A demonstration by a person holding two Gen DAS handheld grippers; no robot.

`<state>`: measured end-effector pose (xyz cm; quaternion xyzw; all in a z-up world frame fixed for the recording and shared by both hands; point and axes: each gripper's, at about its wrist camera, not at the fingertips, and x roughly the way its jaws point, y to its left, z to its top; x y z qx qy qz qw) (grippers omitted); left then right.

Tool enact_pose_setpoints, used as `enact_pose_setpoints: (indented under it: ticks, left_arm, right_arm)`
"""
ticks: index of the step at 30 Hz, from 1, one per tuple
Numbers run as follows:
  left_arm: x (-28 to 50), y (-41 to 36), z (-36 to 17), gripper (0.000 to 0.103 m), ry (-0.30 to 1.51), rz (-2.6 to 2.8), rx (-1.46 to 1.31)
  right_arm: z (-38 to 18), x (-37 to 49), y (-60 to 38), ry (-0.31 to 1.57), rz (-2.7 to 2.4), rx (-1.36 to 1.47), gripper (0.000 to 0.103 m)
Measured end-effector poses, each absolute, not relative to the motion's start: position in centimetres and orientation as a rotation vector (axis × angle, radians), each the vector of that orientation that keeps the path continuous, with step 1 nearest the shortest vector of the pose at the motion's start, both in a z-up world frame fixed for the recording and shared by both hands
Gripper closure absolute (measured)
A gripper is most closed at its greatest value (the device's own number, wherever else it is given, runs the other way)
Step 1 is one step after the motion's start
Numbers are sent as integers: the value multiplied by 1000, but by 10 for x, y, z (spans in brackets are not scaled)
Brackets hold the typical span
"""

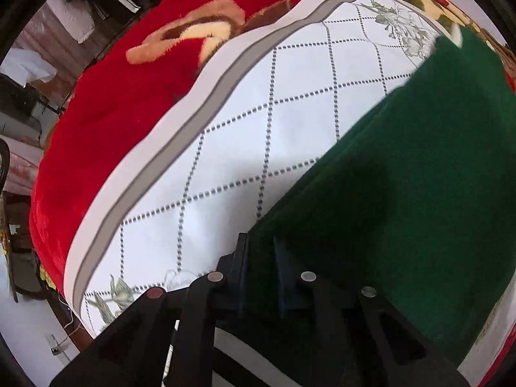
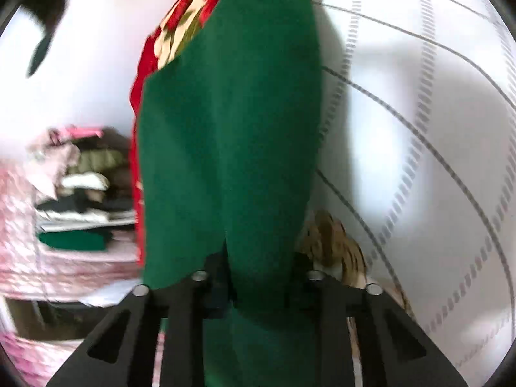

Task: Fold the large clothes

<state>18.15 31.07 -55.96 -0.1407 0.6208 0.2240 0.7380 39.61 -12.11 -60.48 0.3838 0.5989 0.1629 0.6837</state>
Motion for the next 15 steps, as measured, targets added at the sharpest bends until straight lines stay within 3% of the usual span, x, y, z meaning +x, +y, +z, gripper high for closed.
enact_pose_setpoints:
  ticks: [7, 8, 9, 10, 11, 15]
  left_arm:
    - [183, 310, -514, 83, 1285, 385, -368]
    - [179, 310, -502, 65, 1255, 366, -404]
    - [173, 310, -490, 31, 1226, 360, -435]
    - [171, 305, -481, 16, 1194, 356, -462]
    - [168, 303, -475, 10, 1166, 358, -481]
    - [168, 298, -488, 10, 1196, 426, -469]
  right_arm:
    - [-574, 276, -190, 1371, 166, 921, 83]
    - [-567, 253, -202, 1383, 125, 895, 82]
    - [-561, 228, -212, 1417, 76, 827, 80]
    - [-559, 212, -215, 1445, 52, 787, 77]
    - [-562, 194, -220, 1488, 22, 748, 68]
    - [-574, 158, -224, 1583, -29, 663, 38]
